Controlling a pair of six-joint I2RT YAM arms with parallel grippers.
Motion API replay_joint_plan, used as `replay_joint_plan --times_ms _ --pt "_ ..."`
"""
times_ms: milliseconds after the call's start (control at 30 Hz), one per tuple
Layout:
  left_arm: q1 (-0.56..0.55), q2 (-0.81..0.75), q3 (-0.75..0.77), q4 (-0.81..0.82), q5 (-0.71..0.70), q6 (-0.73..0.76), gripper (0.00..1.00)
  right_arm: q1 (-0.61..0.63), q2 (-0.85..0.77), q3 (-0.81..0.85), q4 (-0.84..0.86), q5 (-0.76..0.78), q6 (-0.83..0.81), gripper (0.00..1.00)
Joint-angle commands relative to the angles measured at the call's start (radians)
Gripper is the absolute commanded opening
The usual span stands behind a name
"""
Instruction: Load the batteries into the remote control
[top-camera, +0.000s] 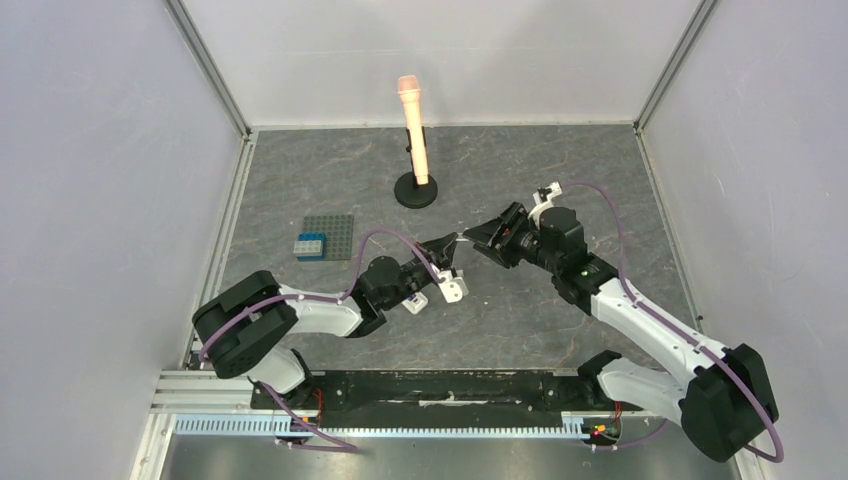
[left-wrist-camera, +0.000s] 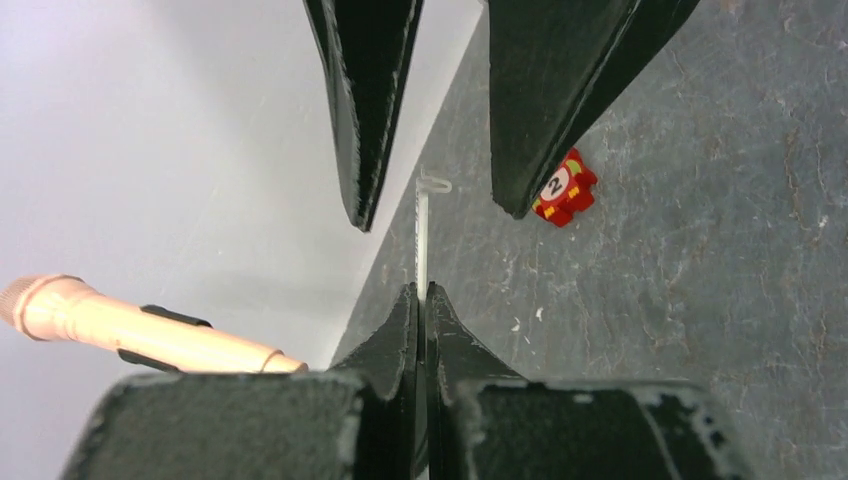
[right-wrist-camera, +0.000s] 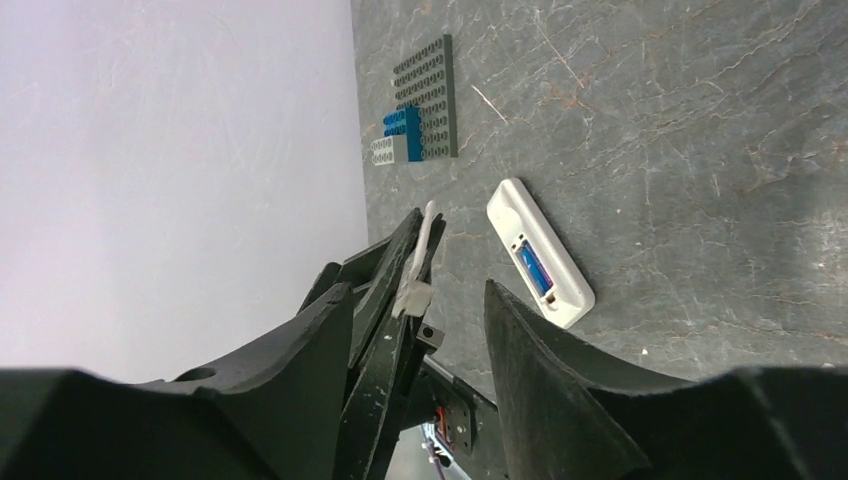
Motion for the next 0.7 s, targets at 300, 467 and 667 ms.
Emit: replay_joint_plan --times_ms 300,467,667 --pt "-0.023 0.013 -0.021 0.179 0.042 0.15 0.02 -0.019 0.059 -0.021 0.087 -0.138 0.035 0.14" --pt "-0.035 0.042 -0.023 0.308 -0.063 0.052 0.36 -0.02 0.051 -0.037 0.112 -0.157 0.055 0.0" --pt "-0.08 -0.007 -0.059 0.355 -0.316 -0.224 0.74 -0.024 0.023 -0.05 0.111 -0.104 0.029 0.0"
